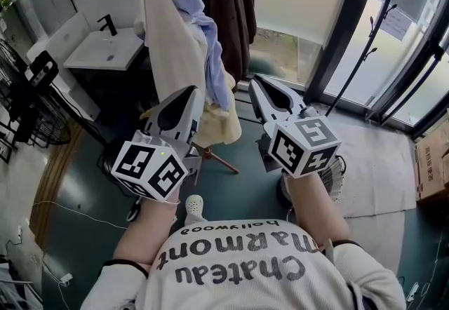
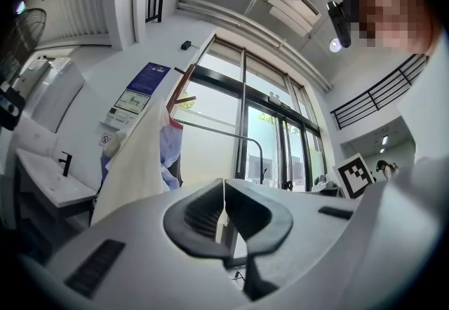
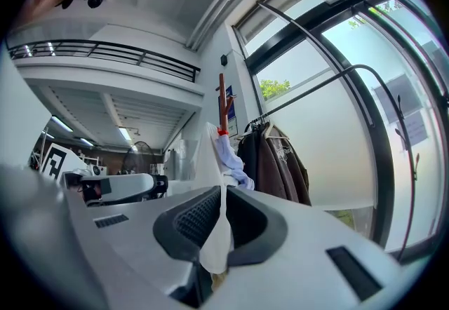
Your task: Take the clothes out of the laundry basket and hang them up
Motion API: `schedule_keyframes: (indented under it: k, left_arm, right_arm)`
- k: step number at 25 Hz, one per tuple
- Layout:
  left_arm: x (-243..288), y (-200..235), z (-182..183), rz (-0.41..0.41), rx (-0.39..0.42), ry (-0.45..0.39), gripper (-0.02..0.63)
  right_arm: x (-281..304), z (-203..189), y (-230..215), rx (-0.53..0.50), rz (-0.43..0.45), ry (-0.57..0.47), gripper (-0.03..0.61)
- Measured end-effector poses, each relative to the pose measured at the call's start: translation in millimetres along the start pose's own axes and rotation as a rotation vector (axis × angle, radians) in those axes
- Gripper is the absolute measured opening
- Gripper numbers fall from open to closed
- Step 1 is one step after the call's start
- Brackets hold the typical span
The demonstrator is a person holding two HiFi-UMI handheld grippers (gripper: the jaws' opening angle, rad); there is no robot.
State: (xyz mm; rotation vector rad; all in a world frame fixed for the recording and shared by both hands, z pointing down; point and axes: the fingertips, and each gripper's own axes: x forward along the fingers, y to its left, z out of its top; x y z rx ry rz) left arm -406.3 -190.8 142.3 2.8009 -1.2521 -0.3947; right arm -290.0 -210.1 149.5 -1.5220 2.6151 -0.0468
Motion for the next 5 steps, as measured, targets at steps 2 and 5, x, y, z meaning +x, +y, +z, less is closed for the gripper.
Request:
schedule_keyframes:
  k: [2, 5]
  left_arm:
    - [-0.2, 1.9, 0.1, 0.001, -0.003, 0.001, 0.014]
    - [0.0, 5.5, 2.2, 0.004, -0.001, -0.003, 0.014]
  right_arm:
    - [1.6, -0.8, 0.8, 0.001, 0.001, 0.003, 0.044]
    - [4.9, -1.6, 2.0, 0.000, 0.005, 0.007, 0.044]
